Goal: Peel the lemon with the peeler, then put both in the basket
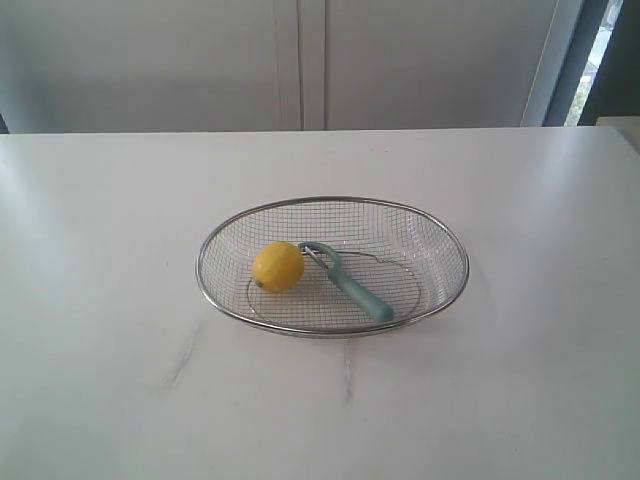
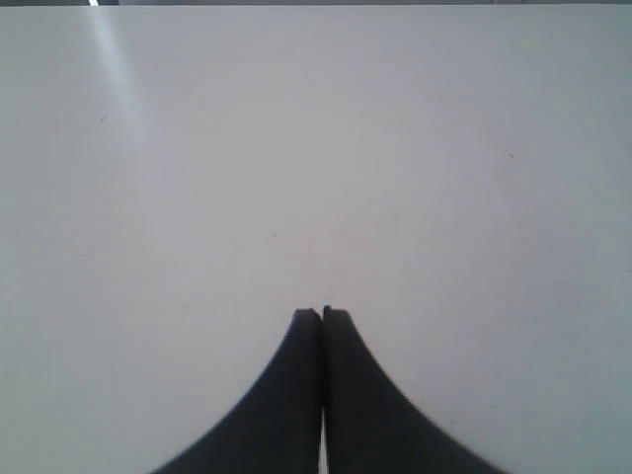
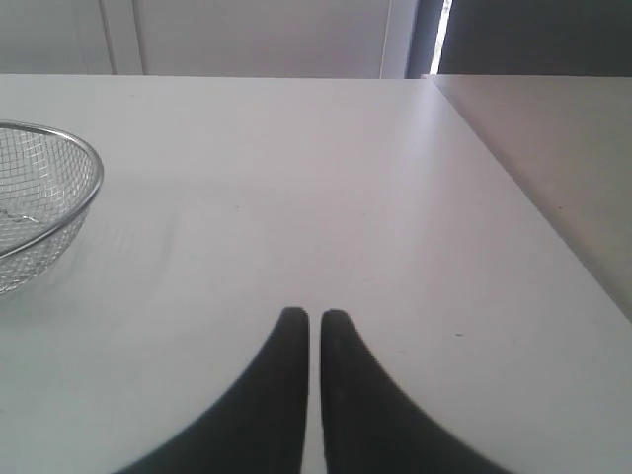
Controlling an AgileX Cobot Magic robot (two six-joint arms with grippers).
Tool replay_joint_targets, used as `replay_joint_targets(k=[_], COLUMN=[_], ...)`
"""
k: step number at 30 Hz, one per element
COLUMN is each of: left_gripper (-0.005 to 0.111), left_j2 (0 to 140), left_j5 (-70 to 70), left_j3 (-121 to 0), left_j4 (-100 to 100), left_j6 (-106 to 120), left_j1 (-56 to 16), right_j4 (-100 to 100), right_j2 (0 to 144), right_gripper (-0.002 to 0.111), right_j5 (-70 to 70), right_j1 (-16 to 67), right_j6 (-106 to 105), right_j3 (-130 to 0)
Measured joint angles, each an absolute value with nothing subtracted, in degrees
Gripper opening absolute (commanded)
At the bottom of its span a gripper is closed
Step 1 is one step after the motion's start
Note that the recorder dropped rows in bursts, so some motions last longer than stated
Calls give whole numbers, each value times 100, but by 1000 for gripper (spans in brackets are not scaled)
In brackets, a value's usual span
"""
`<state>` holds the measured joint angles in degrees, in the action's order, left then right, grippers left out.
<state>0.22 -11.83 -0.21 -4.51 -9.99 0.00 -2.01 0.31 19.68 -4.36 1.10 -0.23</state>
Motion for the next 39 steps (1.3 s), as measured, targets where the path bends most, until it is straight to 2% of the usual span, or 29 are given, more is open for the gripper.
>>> replay_joint_targets(k=[39], left_gripper=[0], left_j2=[22], left_j5=[-1183], left_j3=[-21], left_j4=[-451], left_j6=[-999], left_j1=[0], right_j4=[-201], right_j2=[31], right_gripper=[5], right_j5=[1968], right_j1=[-130], right_j6=[388], right_j3=[-23])
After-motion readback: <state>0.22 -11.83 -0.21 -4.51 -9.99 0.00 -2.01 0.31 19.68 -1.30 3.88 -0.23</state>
